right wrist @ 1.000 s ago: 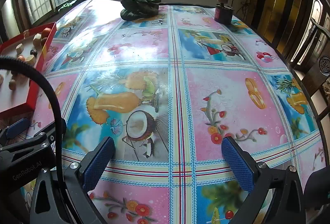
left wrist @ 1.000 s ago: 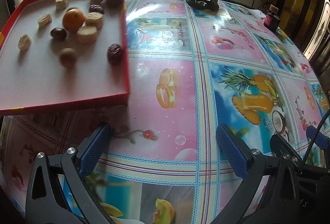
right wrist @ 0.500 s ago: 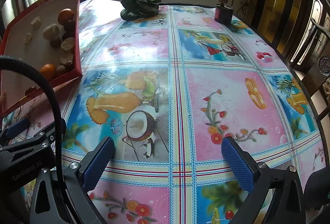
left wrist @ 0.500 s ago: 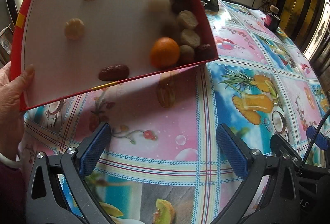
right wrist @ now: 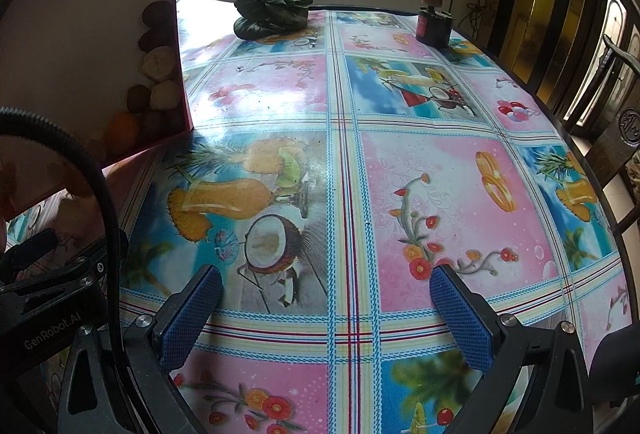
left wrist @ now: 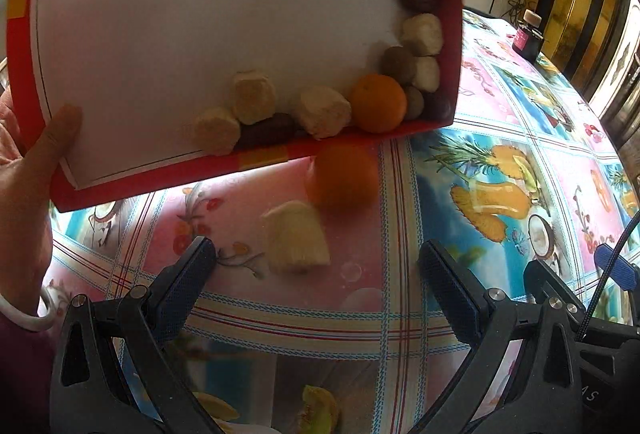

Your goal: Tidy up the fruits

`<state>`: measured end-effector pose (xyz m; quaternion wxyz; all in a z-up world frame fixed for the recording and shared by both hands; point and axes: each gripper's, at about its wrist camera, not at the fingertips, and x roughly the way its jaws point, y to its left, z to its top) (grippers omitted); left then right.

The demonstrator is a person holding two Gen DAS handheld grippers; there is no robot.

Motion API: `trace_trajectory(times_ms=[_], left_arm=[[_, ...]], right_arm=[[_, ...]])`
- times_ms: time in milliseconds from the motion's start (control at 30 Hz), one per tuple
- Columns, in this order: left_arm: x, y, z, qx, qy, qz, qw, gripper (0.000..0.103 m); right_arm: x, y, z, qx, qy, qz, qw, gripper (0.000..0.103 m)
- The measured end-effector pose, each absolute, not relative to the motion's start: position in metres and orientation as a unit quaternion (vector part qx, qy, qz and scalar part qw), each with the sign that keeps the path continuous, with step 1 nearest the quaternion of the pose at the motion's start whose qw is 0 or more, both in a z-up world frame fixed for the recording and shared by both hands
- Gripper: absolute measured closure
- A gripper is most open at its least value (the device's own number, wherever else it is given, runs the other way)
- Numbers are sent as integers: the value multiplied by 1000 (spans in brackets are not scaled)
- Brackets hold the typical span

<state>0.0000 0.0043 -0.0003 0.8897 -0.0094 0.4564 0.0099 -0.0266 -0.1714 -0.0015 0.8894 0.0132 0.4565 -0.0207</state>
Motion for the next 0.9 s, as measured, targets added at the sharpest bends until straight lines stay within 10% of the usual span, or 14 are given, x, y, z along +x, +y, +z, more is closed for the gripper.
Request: trace_trajectory(times_ms=[900], left_arm=[[1, 6, 0, -9, 456, 10, 890, 0]], right_arm=[[-27, -172, -1, 13, 457, -21, 889, 0]])
